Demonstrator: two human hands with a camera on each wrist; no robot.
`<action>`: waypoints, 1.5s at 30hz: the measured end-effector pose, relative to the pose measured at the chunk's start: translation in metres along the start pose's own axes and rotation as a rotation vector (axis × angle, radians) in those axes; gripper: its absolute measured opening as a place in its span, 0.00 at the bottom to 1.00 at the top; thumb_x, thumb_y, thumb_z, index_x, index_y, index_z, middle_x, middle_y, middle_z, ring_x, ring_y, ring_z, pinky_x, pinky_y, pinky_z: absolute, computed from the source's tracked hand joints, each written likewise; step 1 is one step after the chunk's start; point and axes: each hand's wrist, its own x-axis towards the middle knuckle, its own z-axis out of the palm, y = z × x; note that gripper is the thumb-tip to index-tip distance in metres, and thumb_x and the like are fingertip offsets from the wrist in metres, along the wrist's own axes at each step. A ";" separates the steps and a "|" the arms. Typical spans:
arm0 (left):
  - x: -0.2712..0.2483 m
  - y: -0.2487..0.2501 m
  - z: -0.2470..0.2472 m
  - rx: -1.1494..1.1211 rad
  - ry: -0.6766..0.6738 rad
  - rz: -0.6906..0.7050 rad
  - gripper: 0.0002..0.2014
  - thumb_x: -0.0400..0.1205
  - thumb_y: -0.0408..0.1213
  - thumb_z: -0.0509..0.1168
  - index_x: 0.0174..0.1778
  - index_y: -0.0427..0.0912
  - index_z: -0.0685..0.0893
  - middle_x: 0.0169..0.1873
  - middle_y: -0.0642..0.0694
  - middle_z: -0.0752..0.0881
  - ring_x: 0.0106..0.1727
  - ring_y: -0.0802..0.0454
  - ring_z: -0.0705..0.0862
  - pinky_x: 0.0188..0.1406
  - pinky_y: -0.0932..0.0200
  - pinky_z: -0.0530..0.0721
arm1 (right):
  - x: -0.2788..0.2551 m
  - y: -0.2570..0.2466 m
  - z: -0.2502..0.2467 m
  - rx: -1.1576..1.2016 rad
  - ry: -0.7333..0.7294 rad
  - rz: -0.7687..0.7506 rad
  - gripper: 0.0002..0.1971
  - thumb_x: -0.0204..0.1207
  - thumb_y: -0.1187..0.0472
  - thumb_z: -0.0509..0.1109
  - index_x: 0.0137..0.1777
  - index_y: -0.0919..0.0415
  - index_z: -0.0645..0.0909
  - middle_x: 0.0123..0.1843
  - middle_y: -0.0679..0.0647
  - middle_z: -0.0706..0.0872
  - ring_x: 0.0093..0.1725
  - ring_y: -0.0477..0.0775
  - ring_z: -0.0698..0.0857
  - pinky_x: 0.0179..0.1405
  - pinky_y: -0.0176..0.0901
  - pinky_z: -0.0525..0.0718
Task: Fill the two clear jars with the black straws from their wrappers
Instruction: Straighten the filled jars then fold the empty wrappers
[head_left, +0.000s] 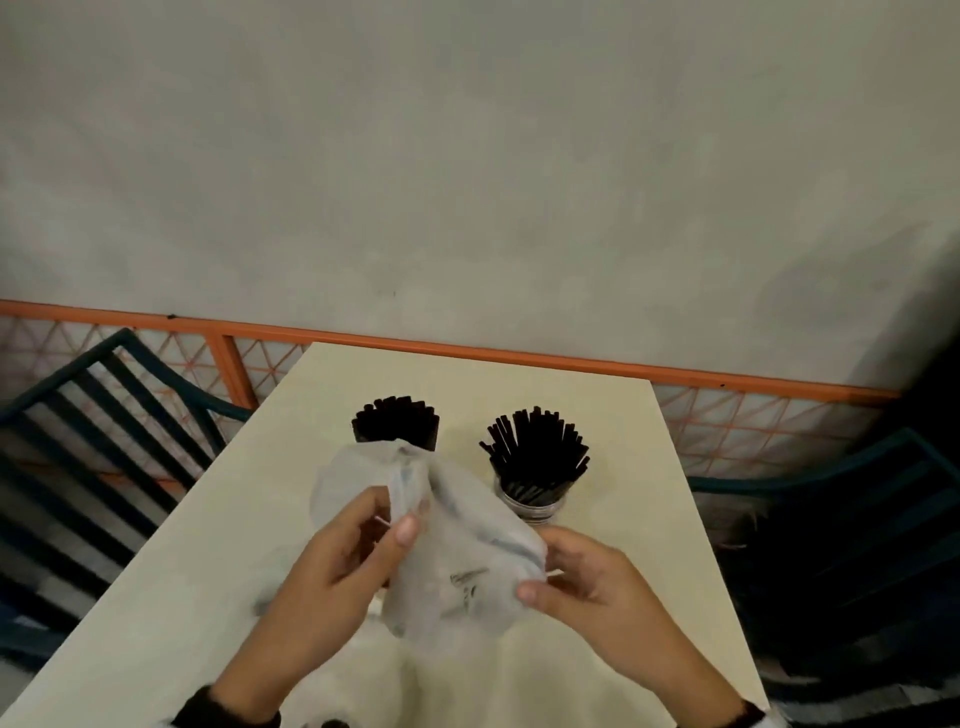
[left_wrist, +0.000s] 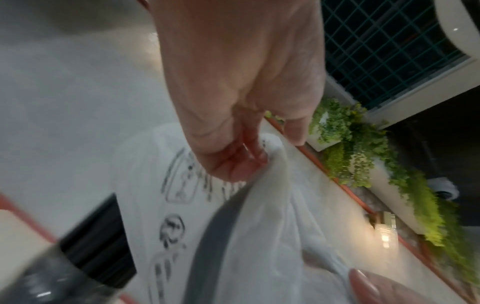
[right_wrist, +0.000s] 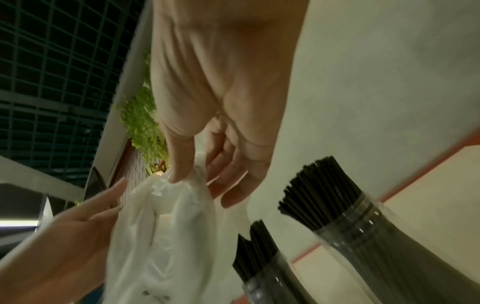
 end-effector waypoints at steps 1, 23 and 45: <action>-0.009 -0.005 -0.004 -0.048 -0.004 -0.056 0.11 0.75 0.57 0.64 0.33 0.56 0.83 0.26 0.51 0.81 0.29 0.54 0.79 0.31 0.66 0.77 | -0.002 0.006 0.005 -0.016 0.000 0.027 0.16 0.63 0.51 0.76 0.51 0.48 0.85 0.48 0.57 0.90 0.48 0.50 0.87 0.46 0.41 0.83; -0.076 -0.073 -0.093 -0.225 0.016 -0.492 0.09 0.77 0.41 0.68 0.45 0.40 0.89 0.44 0.39 0.90 0.43 0.45 0.90 0.40 0.63 0.87 | 0.001 0.049 0.065 0.157 -0.035 0.354 0.18 0.67 0.62 0.72 0.58 0.62 0.78 0.37 0.50 0.88 0.34 0.44 0.81 0.32 0.32 0.75; -0.087 -0.176 -0.194 0.883 -0.316 -0.111 0.18 0.62 0.56 0.66 0.48 0.67 0.75 0.39 0.58 0.68 0.23 0.59 0.73 0.21 0.75 0.68 | 0.027 0.099 0.191 -0.894 -0.234 0.181 0.34 0.63 0.27 0.25 0.72 0.29 0.35 0.85 0.44 0.42 0.82 0.50 0.36 0.80 0.51 0.39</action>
